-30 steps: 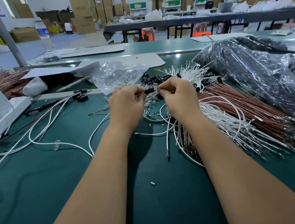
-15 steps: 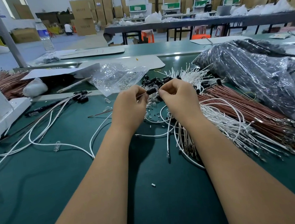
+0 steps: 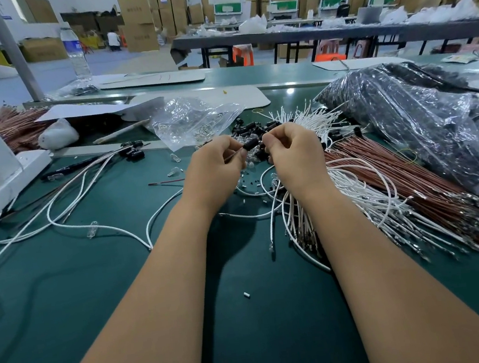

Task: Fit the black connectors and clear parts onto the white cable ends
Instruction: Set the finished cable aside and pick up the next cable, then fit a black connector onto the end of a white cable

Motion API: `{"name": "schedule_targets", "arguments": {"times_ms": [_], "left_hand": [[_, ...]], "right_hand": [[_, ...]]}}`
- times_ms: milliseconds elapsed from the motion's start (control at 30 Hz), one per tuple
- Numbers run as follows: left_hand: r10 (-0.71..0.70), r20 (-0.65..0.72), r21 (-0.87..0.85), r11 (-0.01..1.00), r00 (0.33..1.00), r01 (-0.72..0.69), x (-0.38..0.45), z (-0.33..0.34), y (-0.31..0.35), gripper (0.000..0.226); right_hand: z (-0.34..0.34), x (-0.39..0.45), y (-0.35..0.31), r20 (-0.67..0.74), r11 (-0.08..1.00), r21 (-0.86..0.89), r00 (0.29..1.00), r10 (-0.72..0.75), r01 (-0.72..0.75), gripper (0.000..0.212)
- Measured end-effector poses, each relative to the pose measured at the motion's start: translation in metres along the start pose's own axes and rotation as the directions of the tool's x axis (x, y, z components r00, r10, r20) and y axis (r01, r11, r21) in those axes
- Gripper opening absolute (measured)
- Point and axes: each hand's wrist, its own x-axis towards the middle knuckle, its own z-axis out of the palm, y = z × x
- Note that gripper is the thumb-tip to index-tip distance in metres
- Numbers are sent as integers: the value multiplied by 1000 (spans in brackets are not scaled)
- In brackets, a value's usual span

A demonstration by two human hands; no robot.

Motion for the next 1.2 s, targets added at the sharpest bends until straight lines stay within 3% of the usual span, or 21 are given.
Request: {"name": "schedule_targets", "arguments": {"times_ms": [267, 433, 767, 1067, 1200], "left_hand": [[-47, 107, -85, 995, 993, 57, -3, 1, 8, 16], [-90, 84, -154, 983, 992, 102, -4, -1, 11, 19], [-57, 101, -131, 989, 993, 70, -5, 2, 10, 12], [-70, 117, -298, 949, 991, 102, -4, 1, 13, 12], [-62, 119, -290, 952, 991, 95, -4, 1, 12, 13]], "right_hand": [[-2, -1, -3, -14, 1000, 7, 1000, -15, 15, 16], [-3, -1, -6, -2, 995, 95, 1000, -30, 30, 14], [0, 1, -2, -66, 997, 57, 996, -54, 58, 10], [-2, 1, -2, -89, 994, 92, 994, -55, 64, 9], [-3, 0, -3, -90, 992, 96, 994, -68, 76, 12]]}}
